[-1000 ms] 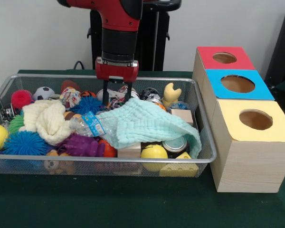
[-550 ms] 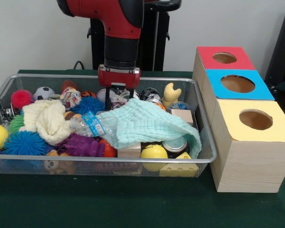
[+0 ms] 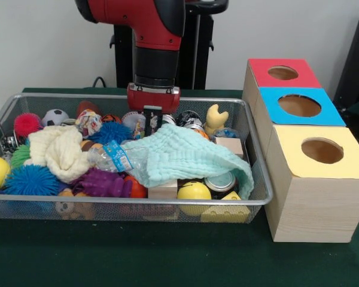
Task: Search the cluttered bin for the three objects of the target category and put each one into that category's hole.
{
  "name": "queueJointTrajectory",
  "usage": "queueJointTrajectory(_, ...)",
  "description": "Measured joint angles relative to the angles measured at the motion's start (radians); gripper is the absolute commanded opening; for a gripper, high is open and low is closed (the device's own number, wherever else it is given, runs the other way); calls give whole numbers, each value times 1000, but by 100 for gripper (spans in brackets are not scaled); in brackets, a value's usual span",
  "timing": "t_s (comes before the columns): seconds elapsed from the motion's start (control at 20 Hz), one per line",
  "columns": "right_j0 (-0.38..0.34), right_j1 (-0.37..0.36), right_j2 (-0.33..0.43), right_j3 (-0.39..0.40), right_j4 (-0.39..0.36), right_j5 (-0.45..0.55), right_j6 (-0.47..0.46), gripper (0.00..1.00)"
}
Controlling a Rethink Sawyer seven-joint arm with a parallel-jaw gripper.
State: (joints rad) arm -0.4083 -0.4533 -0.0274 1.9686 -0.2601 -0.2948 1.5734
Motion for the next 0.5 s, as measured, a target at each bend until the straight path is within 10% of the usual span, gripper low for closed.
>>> queueJointTrajectory(0.5, 7, -40, 1, 2, 22, 29, 0, 0)
